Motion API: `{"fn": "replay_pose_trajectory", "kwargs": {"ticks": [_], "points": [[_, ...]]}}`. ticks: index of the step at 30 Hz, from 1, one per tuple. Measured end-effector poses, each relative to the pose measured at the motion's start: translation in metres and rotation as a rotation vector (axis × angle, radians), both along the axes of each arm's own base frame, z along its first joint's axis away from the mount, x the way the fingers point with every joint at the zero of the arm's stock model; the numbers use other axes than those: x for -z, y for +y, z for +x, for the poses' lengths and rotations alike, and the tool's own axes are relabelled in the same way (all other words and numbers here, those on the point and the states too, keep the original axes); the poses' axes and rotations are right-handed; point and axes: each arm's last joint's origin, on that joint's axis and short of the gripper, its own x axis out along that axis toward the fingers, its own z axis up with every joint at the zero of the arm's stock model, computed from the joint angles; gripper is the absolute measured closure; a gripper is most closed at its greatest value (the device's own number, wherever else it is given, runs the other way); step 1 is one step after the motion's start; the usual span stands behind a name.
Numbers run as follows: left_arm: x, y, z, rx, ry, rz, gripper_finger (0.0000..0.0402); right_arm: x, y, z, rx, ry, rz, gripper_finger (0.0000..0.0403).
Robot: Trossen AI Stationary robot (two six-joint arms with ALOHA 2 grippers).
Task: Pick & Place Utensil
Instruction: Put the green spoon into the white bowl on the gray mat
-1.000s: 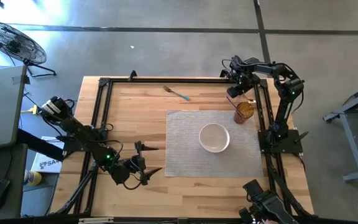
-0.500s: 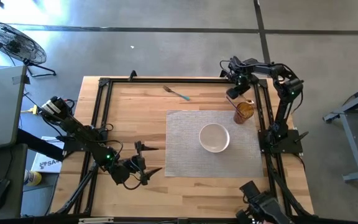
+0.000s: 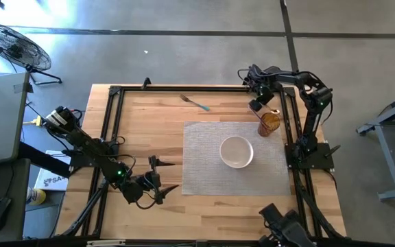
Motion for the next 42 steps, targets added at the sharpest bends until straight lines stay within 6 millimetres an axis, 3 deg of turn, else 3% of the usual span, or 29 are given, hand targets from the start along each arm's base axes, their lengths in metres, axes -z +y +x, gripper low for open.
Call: {"fn": "replay_pose_trajectory", "kwargs": {"ticks": [10,18,23,34,42], "points": [[0.0,0.0,0.0,0.0,-0.002,-0.001,0.0005,-0.029,0.006,0.008,-0.026,-0.145,-0.066,0.0389],[-0.001,0.0,0.0,-0.001,-0.007,-0.005,0.0005,-0.06,0.016,0.032,-0.11,-0.266,-0.238,0.039],[-0.001,0.0,0.0,-0.001,-0.008,-0.006,0.0005,-0.089,0.026,0.049,-0.161,-0.416,-0.38,0.0393],[-0.001,0.0,0.0,-0.004,-0.009,-0.006,0.0005,-0.17,0.067,0.072,-0.267,-0.753,-0.708,0.0401],[-0.001,0.0,0.0,-0.004,-0.009,-0.006,0.0005,-0.185,0.1,0.086,-0.331,-0.899,-0.646,0.0401]]}}
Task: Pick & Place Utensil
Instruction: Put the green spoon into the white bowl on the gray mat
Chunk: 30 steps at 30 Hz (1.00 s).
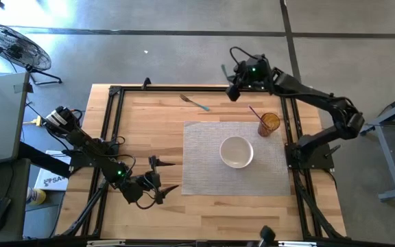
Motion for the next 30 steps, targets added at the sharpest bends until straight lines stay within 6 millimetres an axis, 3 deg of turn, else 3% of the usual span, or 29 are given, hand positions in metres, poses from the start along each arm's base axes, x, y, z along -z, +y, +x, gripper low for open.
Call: {"fn": "replay_pose_trajectory", "kwargs": {"ticks": [18,23,30], "points": [[0.0,0.0,0.0,0.002,0.0,-0.002,0.0005,0.003,0.074,0.041,-0.228,0.036,-0.042,0.0401],[0.0,0.0,0.0,0.002,-0.001,-0.009,0.0005,0.03,0.091,0.053,-0.264,0.156,-0.086,0.0402],[0.0,0.0,0.0,0.002,-0.001,-0.009,0.0005,0.087,0.09,0.084,-0.256,0.313,-0.047,0.0402]]}}
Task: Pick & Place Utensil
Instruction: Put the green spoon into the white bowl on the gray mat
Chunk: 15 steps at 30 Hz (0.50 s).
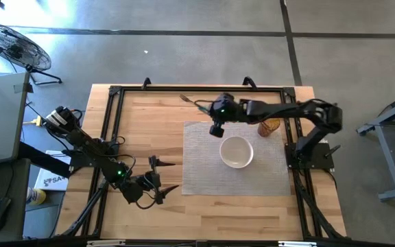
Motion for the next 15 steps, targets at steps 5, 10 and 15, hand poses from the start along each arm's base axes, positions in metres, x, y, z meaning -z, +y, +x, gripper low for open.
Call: {"fn": "replay_pose_trajectory", "kwargs": {"ticks": [5,10,15], "points": [[0.0,0.0,0.0,0.001,0.0,-0.001,0.0005,0.034,-0.004,0.01,0.02,0.105,0.019,0.0402],[0.0,0.0,0.0,0.001,0.0,0.0,0.0005,0.05,-0.005,0.014,0.001,0.155,0.037,0.0401],[0.0,0.0,0.0,0.001,0.0,0.0,0.0005,0.052,-0.004,0.013,-0.008,0.18,0.046,0.0401]]}}
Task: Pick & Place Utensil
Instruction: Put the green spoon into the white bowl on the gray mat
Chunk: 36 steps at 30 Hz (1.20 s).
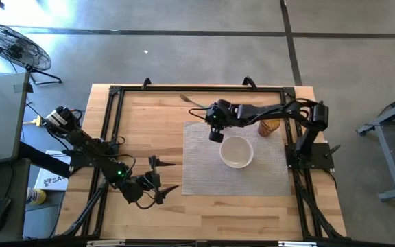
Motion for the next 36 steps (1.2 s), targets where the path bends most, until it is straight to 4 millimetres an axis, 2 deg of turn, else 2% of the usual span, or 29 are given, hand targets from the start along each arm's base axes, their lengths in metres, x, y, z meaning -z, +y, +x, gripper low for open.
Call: {"fn": "replay_pose_trajectory", "kwargs": {"ticks": [7,15,17,24,30,33,36], "points": [[0.0,0.0,0.0,0.0,0.0,0.0,0.0005,0.003,-0.002,0.004,-0.038,-0.036,0.044,0.0402],[0.001,-0.001,0.0,0.048,0.018,-0.015,0.0005,0.03,-0.002,0.012,-0.08,0.003,0.098,0.0403],[0.001,-0.002,0.0,0.067,0.026,-0.021,0.0005,0.031,-0.002,0.012,-0.085,0.002,0.108,0.0402],[0.002,-0.002,0.0,0.072,0.03,-0.021,0.0005,0.03,-0.001,0.012,-0.076,-0.011,0.13,0.0386],[0.001,-0.002,0.0,0.071,0.03,-0.021,0.0005,0.03,0.0,0.012,-0.073,-0.017,0.164,0.0352],[0.001,-0.002,0.0,0.071,0.029,-0.021,0.0005,0.021,0.001,0.016,-0.061,0.002,0.198,0.0335],[0.001,-0.002,0.0,0.069,0.028,-0.019,0.0005,0.005,0.006,0.027,-0.045,0.058,0.157,0.032]]}}
